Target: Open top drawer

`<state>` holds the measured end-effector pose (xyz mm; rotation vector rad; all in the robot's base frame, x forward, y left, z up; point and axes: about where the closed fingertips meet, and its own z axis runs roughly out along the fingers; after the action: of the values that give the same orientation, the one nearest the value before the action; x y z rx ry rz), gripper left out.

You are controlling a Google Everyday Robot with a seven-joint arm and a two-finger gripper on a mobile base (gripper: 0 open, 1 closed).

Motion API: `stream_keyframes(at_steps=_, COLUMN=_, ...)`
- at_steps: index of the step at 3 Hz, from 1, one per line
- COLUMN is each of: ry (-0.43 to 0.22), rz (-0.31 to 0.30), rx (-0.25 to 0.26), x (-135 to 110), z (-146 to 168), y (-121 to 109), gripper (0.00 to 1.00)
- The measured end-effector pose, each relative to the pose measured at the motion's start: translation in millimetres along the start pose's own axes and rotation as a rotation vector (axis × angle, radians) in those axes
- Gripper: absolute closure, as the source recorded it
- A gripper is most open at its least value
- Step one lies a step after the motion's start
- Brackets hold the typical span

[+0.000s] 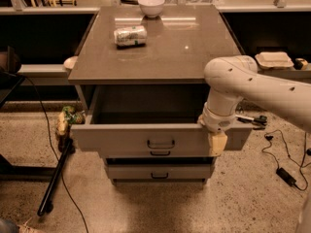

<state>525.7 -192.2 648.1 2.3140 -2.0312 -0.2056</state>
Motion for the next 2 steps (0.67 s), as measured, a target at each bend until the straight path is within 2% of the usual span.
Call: stream_keyframes(at_steps=2, ry=0.015, rz=0.012, rx=-0.003, x=4.1, z=-5.1, y=8.7, gripper=0.89)
